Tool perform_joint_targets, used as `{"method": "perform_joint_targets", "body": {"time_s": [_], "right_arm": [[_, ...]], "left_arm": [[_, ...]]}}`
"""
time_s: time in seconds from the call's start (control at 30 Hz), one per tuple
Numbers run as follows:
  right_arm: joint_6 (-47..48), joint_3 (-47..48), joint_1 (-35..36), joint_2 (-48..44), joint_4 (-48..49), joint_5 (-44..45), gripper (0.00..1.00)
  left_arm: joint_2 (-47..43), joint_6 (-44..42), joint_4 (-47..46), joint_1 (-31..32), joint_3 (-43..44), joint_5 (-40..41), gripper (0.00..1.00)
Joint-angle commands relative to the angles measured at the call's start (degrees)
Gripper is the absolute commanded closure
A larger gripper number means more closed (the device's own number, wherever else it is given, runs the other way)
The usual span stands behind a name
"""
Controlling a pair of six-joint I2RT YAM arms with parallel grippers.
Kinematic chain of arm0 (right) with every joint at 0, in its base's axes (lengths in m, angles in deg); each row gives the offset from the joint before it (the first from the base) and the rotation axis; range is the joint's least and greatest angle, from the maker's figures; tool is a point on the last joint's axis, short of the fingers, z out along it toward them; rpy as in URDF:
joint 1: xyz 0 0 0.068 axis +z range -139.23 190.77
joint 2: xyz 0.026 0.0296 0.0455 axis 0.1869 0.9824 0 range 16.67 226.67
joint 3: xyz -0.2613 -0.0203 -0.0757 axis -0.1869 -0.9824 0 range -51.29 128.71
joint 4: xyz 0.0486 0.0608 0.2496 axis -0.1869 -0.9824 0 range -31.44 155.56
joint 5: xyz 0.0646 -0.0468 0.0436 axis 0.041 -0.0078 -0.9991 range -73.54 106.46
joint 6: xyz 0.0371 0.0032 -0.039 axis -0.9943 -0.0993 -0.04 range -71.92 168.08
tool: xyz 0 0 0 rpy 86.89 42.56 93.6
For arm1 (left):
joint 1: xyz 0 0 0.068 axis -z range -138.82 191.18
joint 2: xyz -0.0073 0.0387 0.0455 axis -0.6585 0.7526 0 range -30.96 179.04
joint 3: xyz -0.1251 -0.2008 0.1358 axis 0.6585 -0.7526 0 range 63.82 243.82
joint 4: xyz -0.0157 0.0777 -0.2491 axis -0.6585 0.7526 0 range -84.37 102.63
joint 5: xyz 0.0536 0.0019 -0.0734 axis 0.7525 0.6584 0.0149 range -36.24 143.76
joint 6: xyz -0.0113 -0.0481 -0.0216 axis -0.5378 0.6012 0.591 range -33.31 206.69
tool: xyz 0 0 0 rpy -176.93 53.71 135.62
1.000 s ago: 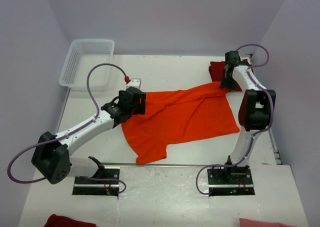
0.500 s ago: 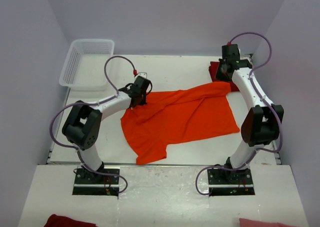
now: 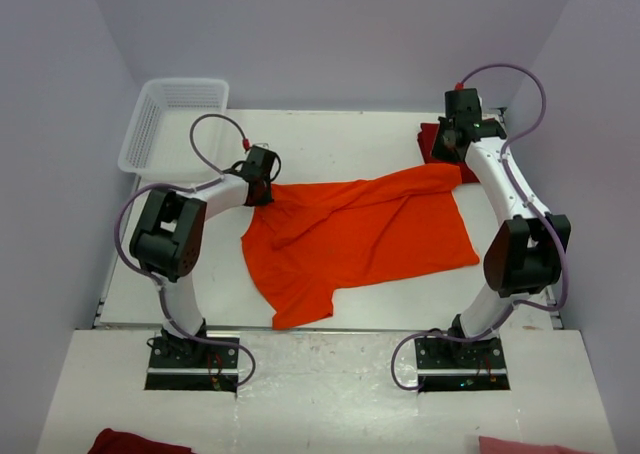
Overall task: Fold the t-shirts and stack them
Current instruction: Fold the flattened tshirt in 1/3 of the way
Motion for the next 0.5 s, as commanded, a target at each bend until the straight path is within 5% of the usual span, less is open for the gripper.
{"method": "perform_joint_targets", "body": {"time_s": [0.0, 0.47], "right_arm": [[0.3, 2.2, 1.0, -2.9, 0.3, 0.1, 1.0], [0.7, 4.4, 2.6, -1.8, -2.4, 0.5, 1.0]], "left_arm": [[1.9, -1.6, -2.9, -0.8, 1.2, -0.6, 1.0], [6.0, 0.3, -1.8, -8.4, -0.2, 1.0, 1.0]]}}
